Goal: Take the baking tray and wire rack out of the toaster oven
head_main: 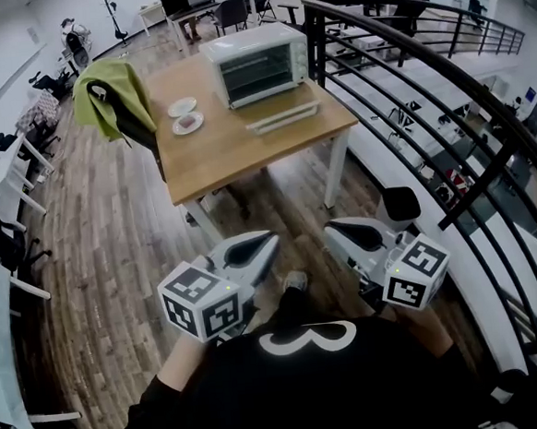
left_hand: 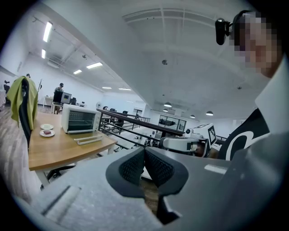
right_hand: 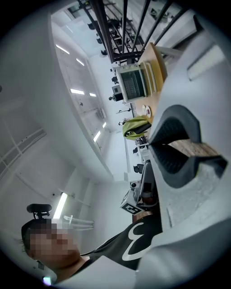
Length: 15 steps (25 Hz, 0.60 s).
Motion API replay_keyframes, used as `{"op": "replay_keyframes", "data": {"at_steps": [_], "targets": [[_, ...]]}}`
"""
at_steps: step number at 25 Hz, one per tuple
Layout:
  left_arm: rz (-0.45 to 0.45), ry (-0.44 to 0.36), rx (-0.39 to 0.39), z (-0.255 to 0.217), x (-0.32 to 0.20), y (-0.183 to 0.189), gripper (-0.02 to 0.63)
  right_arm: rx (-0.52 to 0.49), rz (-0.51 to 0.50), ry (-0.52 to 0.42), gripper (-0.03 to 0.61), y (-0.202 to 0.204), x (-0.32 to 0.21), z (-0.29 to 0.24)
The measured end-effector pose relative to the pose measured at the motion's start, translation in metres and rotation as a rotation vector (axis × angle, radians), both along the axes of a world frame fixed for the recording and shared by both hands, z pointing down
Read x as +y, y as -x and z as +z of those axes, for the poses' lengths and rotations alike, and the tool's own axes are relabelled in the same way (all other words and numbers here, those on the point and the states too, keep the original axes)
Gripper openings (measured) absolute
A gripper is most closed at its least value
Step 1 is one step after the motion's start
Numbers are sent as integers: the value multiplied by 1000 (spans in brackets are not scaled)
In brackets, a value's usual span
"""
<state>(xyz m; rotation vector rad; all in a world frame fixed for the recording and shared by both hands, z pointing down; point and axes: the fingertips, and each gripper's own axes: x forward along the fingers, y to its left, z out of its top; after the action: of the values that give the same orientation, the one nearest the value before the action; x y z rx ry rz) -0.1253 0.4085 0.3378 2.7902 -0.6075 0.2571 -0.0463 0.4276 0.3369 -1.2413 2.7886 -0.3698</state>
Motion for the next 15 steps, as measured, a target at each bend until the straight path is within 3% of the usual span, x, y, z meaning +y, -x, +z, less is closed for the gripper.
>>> {"op": "replay_keyframes", "data": {"at_steps": [9,15], "targets": [[12,39,5,25,-61,-11,11,-3,32,37,2,-13,-56,24],[14,64,18,41,-126,-16,11,3,44,60,2,-21,-120,34]]}}
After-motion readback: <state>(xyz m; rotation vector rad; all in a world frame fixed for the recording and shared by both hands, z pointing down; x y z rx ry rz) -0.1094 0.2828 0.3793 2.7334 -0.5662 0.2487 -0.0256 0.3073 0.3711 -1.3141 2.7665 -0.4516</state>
